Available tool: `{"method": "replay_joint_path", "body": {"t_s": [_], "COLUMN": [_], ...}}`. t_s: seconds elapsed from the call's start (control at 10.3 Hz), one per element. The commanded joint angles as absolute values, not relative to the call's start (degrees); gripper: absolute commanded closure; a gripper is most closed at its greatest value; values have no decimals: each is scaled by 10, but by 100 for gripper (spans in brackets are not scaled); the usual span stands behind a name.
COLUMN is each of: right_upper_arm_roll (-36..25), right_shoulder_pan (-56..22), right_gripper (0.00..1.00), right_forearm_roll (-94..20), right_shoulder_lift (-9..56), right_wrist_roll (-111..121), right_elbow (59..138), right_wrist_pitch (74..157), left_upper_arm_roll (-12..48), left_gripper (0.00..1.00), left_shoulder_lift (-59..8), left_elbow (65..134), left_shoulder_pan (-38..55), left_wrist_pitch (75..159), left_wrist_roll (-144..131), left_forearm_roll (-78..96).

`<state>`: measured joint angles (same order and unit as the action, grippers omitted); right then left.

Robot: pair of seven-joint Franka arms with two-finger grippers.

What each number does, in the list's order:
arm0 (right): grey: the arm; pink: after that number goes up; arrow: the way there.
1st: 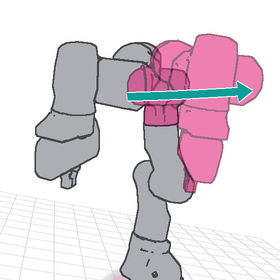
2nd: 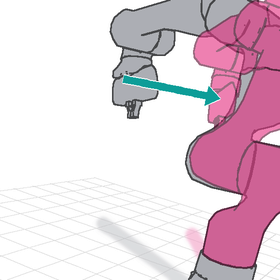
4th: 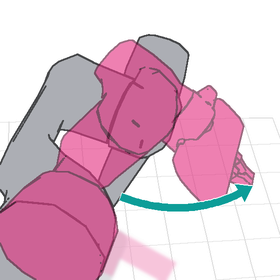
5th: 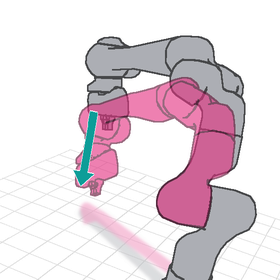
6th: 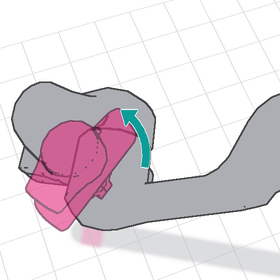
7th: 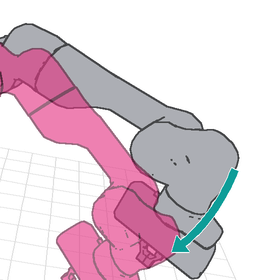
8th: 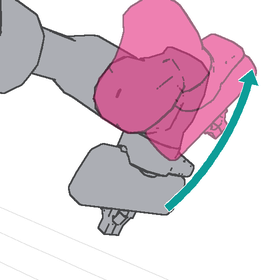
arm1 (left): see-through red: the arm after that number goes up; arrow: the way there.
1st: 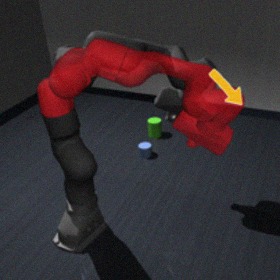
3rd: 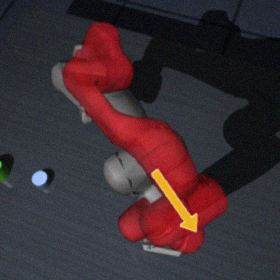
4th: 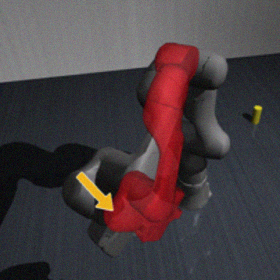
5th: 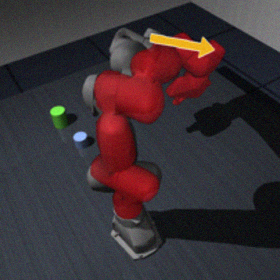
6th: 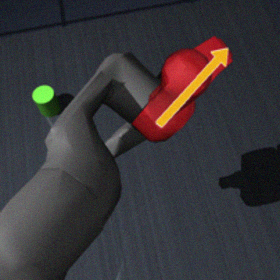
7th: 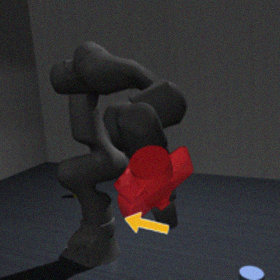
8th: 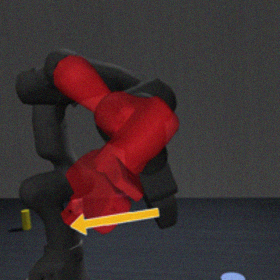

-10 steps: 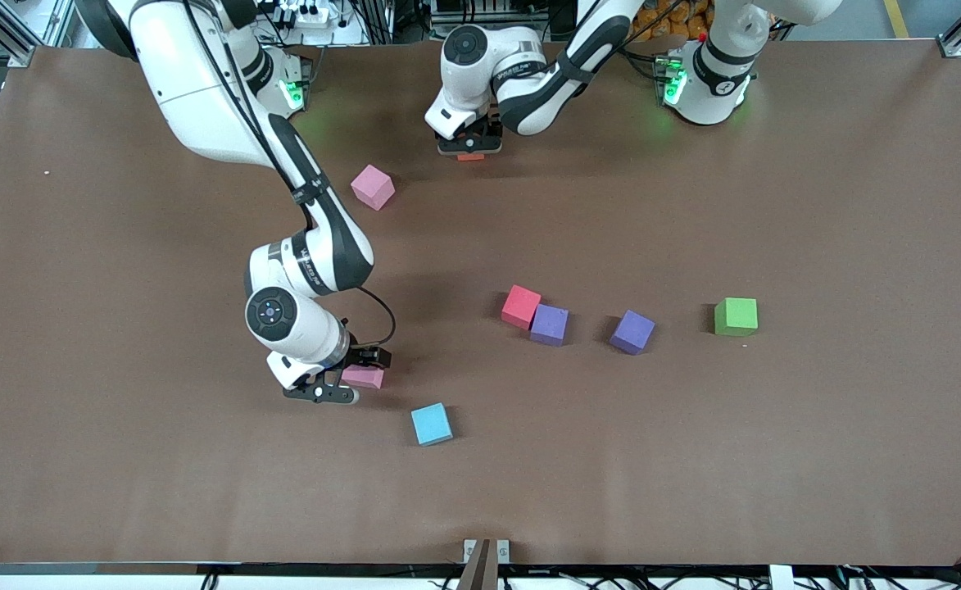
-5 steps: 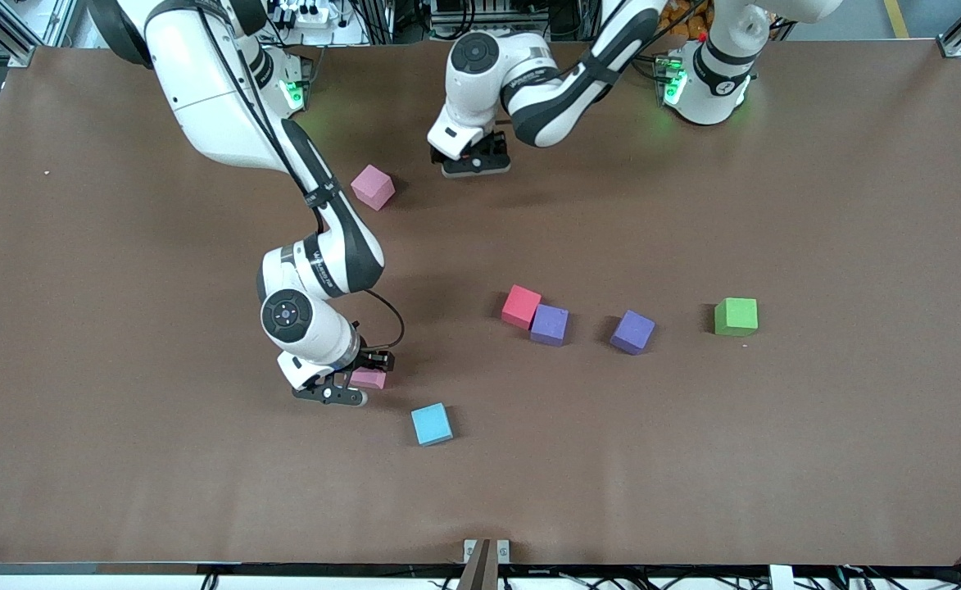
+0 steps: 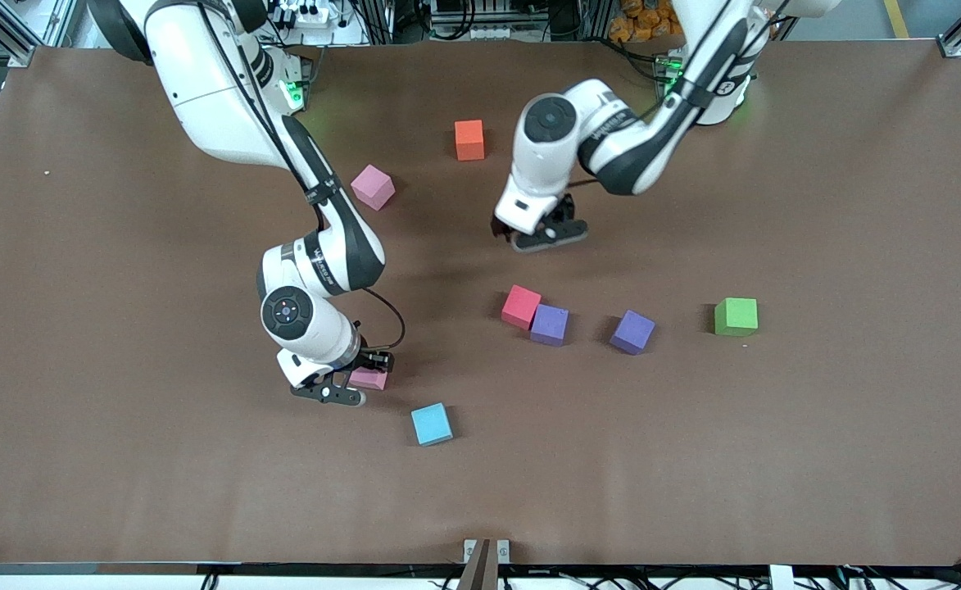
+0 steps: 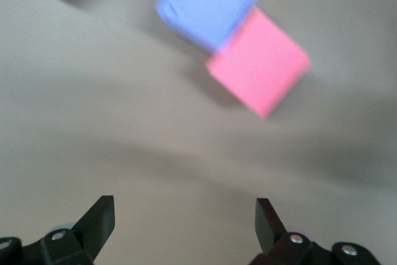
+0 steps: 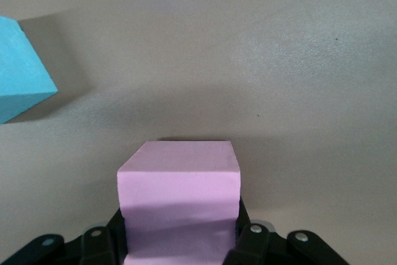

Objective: Arrange blocks into number 1
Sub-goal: 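Set down the orange cube and move the left gripper to the red cube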

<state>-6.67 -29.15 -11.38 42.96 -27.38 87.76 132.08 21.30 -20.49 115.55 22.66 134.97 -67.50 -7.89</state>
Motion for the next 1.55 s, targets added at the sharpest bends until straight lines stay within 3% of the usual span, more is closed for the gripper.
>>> {"method": "replay_joint_path", "body": {"t_s": [0.0,0.19,0.39,0.58,0.87,1.16,1.45], "right_upper_arm_roll": [-85,-84,-84,-84,-80,-50,-49], "right_shoulder_pan": [-326,-356,-409,-476,-559,-591,-644], "right_gripper": [67,67,65,65,65,65,65], "right_forearm_roll": [-116,-113,-103,-80,-81,-82,-82], "right_shoulder_lift": [318,227,189,175,172,147,147], "right_wrist_roll": [-282,-282,-306,-365,-428,-442,-482], "right_elbow": [986,1070,1113,1141,1179,1263,1281], "right_wrist_pitch": [1322,1320,1319,1323,1371,1448,1454], "left_upper_arm_roll": [163,139,118,59,57,57,57], "left_gripper": [0,0,0,0,0,0,0], "left_shoulder_lift": [-220,-255,-308,-336,-364,-374,-393], "left_elbow": [1119,1071,1007,971,954,954,953], "left_shoulder_pan": [236,241,261,308,312,321,330], "left_wrist_pitch": [1345,1345,1346,1346,1346,1346,1351], "left_wrist_roll": [-676,-701,-745,-754,-776,-831,-853], "left_forearm_roll": [-14,35,34,42,53,64,64]}}
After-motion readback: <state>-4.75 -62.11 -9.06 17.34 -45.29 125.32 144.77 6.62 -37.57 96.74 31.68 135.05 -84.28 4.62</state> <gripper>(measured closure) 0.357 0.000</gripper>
